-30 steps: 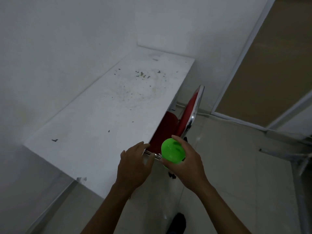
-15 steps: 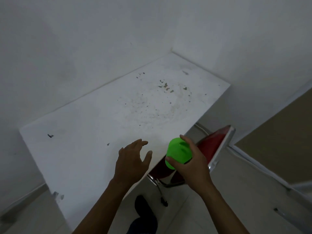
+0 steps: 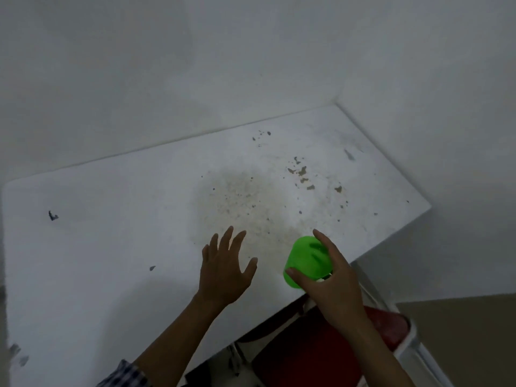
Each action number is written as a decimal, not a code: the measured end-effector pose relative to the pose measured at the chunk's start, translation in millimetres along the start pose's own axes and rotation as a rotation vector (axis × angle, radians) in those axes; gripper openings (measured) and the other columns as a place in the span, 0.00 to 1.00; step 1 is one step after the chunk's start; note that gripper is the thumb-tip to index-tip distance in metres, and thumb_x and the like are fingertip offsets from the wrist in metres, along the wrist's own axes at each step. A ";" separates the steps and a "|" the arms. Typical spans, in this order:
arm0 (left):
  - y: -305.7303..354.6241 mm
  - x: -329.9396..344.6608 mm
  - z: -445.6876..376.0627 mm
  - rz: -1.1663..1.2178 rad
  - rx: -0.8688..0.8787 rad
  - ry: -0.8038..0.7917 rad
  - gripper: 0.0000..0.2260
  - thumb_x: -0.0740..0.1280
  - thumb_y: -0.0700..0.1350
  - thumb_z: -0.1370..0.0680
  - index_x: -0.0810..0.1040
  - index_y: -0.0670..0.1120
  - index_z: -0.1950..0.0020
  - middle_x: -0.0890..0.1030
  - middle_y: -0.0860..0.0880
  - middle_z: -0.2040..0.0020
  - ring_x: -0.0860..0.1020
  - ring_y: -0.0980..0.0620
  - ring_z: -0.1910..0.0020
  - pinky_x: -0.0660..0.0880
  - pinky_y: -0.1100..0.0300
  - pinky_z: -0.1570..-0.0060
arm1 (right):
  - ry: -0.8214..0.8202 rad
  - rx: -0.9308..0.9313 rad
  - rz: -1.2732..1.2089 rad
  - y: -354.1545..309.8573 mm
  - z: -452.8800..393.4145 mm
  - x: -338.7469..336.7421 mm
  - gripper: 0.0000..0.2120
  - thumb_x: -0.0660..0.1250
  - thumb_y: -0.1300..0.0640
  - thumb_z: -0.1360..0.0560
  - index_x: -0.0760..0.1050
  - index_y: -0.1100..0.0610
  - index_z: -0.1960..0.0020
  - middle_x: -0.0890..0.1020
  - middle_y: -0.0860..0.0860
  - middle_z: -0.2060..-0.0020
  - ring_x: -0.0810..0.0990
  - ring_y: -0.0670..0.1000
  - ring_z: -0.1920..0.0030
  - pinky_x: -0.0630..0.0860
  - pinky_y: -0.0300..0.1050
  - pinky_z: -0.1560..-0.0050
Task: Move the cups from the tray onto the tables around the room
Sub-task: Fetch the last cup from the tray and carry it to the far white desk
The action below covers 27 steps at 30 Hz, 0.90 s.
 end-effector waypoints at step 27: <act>-38.4 101.6 -89.3 -0.386 -0.295 0.109 0.36 0.51 0.73 0.23 0.48 0.60 0.19 0.45 0.49 0.17 0.42 0.39 0.19 0.49 0.29 0.26 | -0.340 -0.274 -0.051 77.4 -247.4 102.2 0.41 0.80 0.42 0.34 0.67 0.41 0.26 0.72 0.35 0.35 0.68 0.32 0.37 0.65 0.26 0.41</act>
Point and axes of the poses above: each hand's wrist, its own z-axis away from the middle knuckle, its own x-axis out of the palm, y = z × x, the point moved 10 cm from there along -z, towards the middle knuckle
